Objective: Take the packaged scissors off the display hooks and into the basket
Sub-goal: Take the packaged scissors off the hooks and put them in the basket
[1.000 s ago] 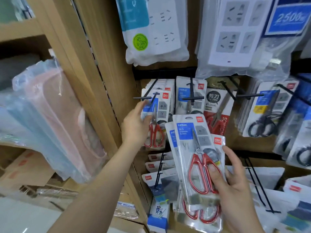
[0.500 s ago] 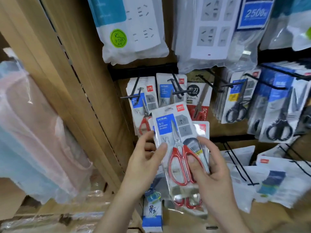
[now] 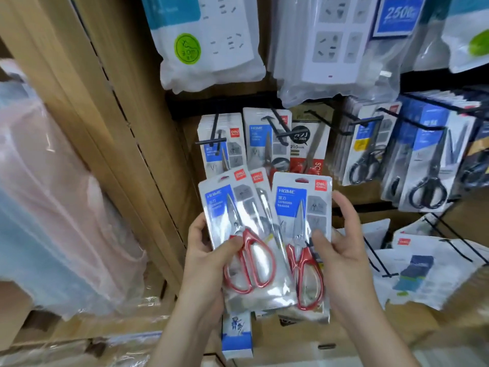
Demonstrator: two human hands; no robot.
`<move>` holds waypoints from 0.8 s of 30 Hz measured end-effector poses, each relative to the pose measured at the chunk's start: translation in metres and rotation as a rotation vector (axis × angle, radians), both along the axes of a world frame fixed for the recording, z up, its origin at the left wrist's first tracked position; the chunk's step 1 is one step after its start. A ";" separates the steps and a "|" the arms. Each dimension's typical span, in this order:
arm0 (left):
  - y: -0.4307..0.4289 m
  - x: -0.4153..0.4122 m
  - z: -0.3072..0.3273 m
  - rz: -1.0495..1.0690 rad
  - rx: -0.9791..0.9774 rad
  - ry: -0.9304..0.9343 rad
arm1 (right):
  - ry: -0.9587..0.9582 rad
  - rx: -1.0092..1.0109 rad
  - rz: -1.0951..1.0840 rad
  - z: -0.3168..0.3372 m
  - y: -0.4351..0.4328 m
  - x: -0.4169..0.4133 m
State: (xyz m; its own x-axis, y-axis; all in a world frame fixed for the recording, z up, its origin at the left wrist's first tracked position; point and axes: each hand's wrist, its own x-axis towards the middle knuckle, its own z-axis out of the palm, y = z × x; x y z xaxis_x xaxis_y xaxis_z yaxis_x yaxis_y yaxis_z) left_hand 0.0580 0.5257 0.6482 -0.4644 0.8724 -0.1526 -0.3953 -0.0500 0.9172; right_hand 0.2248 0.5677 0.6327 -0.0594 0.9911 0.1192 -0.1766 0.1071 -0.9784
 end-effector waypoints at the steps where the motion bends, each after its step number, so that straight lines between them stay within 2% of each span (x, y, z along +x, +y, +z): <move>1: -0.003 -0.002 -0.001 0.001 0.026 0.031 | 0.008 -0.005 -0.023 -0.001 0.002 0.002; 5: -0.017 -0.015 -0.003 -0.027 0.052 0.167 | -0.041 0.003 -0.058 -0.002 0.009 0.010; 10: -0.028 -0.034 -0.020 -0.019 -0.061 0.370 | -0.127 0.089 0.016 0.012 0.010 0.006; 14: -0.031 -0.036 -0.021 0.032 -0.036 0.399 | -0.176 0.165 0.138 0.029 0.022 -0.023; 17: -0.034 -0.036 -0.017 -0.011 -0.025 0.444 | -0.200 0.181 0.148 0.033 0.032 -0.047; 21: -0.034 -0.040 -0.020 -0.091 -0.089 0.676 | -0.171 0.123 0.150 0.033 0.038 -0.068; 24: -0.035 -0.037 -0.022 -0.185 -0.074 0.649 | -0.219 0.147 0.120 0.034 0.039 -0.073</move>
State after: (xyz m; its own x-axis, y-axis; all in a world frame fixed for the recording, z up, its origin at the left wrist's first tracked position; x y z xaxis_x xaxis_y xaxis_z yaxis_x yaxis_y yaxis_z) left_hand 0.0209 0.4908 0.6262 -0.3259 0.9444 0.0438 0.2404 0.0380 0.9699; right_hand 0.1521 0.6071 0.6663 -0.2155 0.9483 0.2329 0.0171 0.2421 -0.9701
